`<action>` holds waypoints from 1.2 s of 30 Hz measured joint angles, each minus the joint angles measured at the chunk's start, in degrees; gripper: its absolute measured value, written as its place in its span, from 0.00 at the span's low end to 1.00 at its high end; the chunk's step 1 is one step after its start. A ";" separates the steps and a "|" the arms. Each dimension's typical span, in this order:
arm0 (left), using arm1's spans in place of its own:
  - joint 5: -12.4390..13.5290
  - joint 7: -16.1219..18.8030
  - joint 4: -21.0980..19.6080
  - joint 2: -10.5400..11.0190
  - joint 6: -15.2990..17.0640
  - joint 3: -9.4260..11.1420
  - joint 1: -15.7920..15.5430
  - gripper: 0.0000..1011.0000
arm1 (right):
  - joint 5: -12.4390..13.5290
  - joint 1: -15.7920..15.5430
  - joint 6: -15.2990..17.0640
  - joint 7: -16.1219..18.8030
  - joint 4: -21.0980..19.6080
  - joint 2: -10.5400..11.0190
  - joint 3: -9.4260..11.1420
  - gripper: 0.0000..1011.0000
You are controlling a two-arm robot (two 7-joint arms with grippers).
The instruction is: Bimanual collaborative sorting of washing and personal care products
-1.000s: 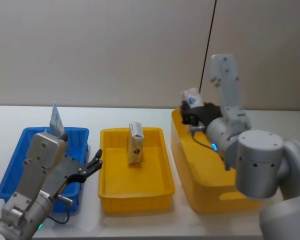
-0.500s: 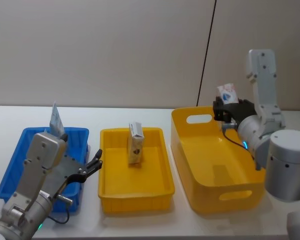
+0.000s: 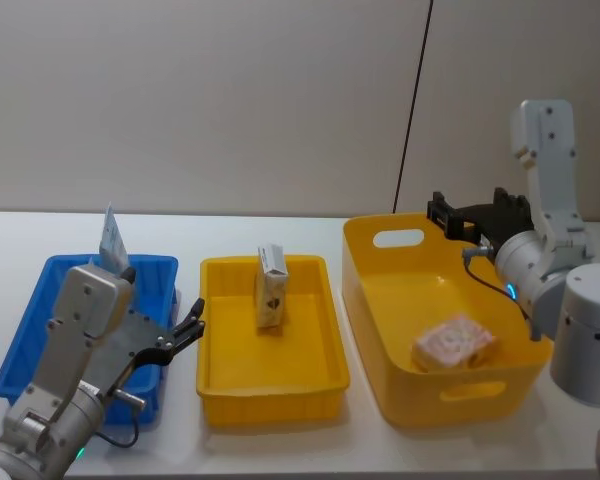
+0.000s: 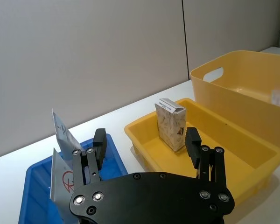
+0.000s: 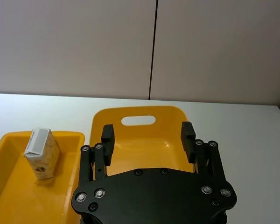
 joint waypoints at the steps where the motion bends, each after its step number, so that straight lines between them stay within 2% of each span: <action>1: 0.00 0.00 0.00 0.00 0.00 0.00 0.00 0.99 | 0.01 -0.08 -0.37 0.30 0.02 0.15 0.12 0.85; 2: 0.00 0.00 0.00 0.00 0.00 0.00 0.00 0.99 | 0.02 -0.12 -0.50 0.42 0.02 0.21 0.15 0.85; 7: 0.00 0.00 0.00 0.00 0.00 0.00 0.00 0.99 | 0.03 -0.34 -1.42 1.15 0.03 0.58 0.35 0.99; 21: 0.00 0.00 0.00 0.00 0.00 0.00 0.00 0.99 | -0.18 -1.73 -5.88 4.04 -0.63 1.99 0.44 0.99; 26: 0.00 0.00 0.00 0.00 0.00 0.00 0.00 0.99 | -0.45 -2.69 -9.87 6.34 -0.70 3.34 -0.24 0.99; 36: 0.00 0.00 0.01 -0.02 0.01 -0.03 0.00 0.99 | -1.99 -5.47 -20.99 10.58 0.59 5.80 -2.34 0.99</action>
